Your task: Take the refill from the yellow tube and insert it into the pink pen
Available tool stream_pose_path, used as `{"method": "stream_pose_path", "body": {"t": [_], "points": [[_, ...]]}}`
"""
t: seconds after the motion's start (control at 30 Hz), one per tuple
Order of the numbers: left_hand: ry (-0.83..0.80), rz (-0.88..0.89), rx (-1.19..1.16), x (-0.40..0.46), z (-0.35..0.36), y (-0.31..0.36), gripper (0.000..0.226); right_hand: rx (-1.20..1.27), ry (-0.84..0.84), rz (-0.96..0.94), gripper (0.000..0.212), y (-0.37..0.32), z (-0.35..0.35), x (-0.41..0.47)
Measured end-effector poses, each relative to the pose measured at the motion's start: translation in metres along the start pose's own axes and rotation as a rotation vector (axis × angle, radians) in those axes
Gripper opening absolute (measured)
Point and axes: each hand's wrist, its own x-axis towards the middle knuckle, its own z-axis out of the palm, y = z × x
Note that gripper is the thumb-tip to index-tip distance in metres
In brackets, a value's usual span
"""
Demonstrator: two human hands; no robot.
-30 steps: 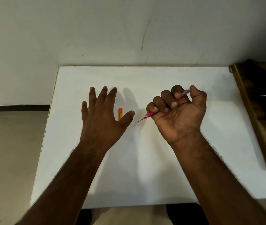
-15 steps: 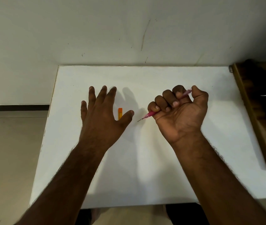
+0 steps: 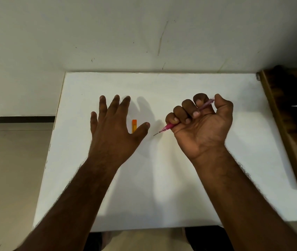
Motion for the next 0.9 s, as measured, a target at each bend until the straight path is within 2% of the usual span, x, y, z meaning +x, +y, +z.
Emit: {"method": "stream_pose_path", "body": {"t": [0.53, 0.9], "points": [[-0.011, 0.012, -0.003, 0.0022, 0.0002, -0.0036, 0.088, 0.025, 0.012, 0.007, 0.043, -0.0022, -0.0021, 0.0027], [-0.064, 0.027, -0.058, 0.0066, -0.004, -0.0031, 0.122, 0.07, 0.063, -0.029, 0.039, -0.0088, -0.0087, 0.0045]]}}
